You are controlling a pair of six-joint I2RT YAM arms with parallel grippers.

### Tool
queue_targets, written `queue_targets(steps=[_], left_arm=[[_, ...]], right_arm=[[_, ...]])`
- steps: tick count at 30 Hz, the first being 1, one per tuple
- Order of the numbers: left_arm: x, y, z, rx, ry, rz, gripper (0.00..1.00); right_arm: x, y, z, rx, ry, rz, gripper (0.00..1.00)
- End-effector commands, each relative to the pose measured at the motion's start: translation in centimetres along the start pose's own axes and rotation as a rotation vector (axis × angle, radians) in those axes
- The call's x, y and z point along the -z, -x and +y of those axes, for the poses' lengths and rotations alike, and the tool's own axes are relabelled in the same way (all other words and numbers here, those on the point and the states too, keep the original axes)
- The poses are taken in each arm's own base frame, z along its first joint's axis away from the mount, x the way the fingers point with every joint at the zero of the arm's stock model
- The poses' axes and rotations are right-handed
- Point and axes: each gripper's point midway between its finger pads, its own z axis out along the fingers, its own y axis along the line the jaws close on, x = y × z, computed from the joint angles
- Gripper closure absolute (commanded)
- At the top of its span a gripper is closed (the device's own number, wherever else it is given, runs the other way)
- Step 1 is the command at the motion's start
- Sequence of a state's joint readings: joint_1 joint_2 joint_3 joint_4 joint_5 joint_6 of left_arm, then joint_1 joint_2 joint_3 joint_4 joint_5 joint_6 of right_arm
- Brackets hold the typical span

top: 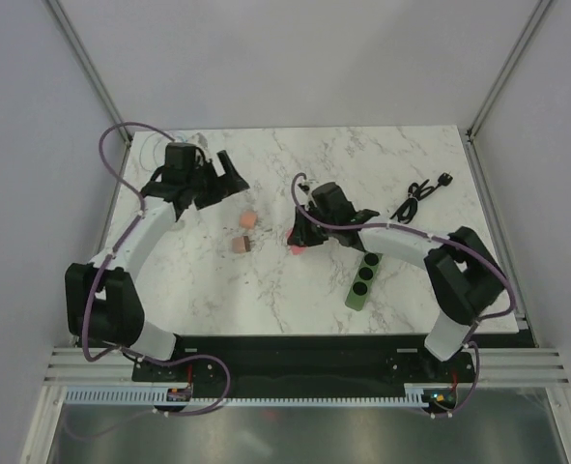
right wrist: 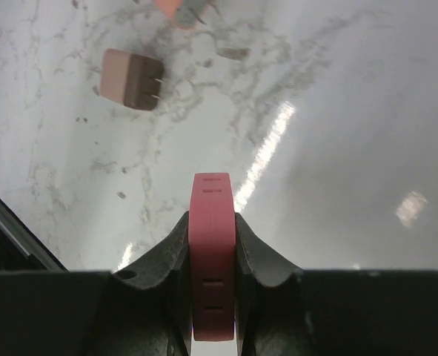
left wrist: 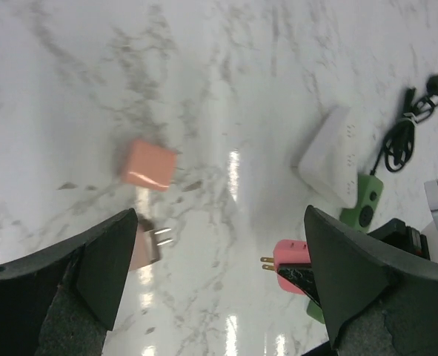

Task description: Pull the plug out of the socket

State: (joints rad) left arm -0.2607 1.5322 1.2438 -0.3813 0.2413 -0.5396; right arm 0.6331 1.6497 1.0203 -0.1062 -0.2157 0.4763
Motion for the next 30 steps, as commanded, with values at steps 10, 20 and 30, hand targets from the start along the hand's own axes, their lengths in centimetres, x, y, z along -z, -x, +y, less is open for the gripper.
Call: queue_targets(steps=[10, 20, 30], left_arm=[[6.7, 0.6, 10.8, 0.131, 0.159, -0.095, 0.00], [6.1, 0.9, 10.1, 0.174, 0.122, -0.081, 0.00], [6.0, 0.4, 10.7, 0.172, 0.140, -0.075, 0.00]], right_arm=[[-8.9, 1.6, 9.0, 0.058, 0.246, 0.046, 0.69], [-10.5, 0.4, 8.6, 0.066, 0.242, 0.088, 0.44], [-7.3, 3.8, 6.7, 0.186, 0.055, 0.021, 0.15]])
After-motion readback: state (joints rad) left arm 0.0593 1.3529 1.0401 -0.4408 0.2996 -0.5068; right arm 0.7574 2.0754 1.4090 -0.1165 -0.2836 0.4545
